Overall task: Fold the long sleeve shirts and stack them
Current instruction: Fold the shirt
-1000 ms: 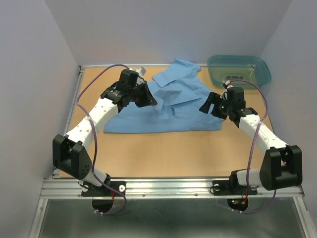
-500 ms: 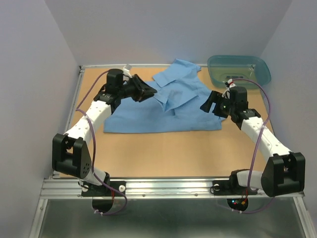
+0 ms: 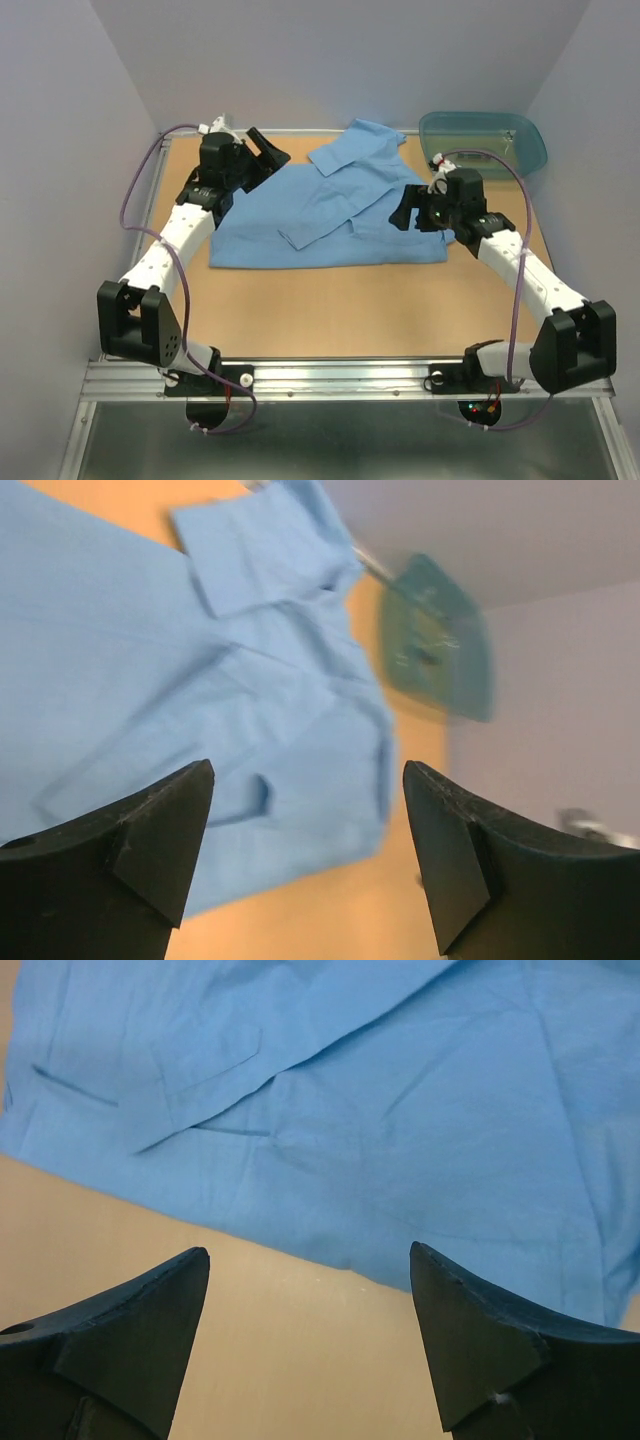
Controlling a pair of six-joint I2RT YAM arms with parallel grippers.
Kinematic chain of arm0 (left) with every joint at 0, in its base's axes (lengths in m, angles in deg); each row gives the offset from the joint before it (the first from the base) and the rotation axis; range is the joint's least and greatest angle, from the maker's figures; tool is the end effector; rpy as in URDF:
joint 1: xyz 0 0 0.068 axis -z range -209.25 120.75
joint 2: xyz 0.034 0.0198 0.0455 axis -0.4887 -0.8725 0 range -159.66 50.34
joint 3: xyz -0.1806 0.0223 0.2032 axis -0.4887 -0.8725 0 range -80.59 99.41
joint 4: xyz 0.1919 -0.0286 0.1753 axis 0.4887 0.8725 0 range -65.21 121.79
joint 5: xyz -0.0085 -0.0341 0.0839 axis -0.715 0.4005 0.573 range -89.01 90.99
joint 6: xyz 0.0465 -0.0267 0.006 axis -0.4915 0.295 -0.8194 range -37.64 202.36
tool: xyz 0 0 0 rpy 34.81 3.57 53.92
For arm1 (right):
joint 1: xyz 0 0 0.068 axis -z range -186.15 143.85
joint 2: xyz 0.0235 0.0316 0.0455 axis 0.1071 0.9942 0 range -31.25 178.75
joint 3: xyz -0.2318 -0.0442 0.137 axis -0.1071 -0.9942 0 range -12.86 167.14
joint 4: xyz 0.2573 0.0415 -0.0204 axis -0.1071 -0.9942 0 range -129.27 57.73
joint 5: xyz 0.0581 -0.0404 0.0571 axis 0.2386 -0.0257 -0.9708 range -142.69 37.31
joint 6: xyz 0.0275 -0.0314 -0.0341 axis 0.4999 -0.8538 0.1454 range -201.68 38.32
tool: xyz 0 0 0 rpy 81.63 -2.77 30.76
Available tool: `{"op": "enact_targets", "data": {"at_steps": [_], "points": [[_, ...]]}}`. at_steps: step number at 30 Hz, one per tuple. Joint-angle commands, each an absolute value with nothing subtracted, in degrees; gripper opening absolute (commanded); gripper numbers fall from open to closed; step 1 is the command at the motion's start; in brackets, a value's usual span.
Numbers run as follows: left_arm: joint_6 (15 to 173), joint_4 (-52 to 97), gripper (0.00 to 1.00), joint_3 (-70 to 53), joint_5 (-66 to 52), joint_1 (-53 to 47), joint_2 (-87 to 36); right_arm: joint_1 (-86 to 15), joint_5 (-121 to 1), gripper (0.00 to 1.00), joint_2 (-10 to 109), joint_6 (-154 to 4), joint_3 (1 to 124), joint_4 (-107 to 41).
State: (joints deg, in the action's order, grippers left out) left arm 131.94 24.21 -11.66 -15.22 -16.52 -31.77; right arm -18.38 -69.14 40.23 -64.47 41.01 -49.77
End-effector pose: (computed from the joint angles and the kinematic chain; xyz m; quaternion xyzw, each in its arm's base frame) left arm 0.3311 -0.0850 0.3539 -0.1606 0.7610 -0.4143 0.4727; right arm 0.2678 0.0685 0.2848 -0.0278 0.8804 0.2387 0.4089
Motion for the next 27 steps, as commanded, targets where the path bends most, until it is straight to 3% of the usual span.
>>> {"op": "enact_targets", "data": {"at_steps": [1, 3, 6, 11, 27], "points": [[99.83, 34.27, 0.88, -9.22, 0.00, -8.71, -30.17, -23.28, -67.81, 0.86, 43.63, -70.43, 47.34, -49.06], [85.57, 35.68, 0.88, -10.27, 11.54, 0.65, -30.78, -24.16, -67.81, 0.86, 44.86, -70.17, 47.70, -48.97], [75.37, 33.06, 0.88, -14.31, 19.33, 8.07, -32.80, -24.61, -67.72, 0.86, 44.87, -69.82, 46.65, -48.97], [71.12, 35.85, 0.81, -11.69, 25.14, 12.66, -42.36, -24.69, -66.49, 0.86, 41.97, -69.12, 44.27, -49.15], [70.58, 39.11, 0.67, -10.10, 26.38, 15.48, -54.78, -24.69, -60.86, 0.87, 37.92, -68.23, 41.19, -49.85]]}}
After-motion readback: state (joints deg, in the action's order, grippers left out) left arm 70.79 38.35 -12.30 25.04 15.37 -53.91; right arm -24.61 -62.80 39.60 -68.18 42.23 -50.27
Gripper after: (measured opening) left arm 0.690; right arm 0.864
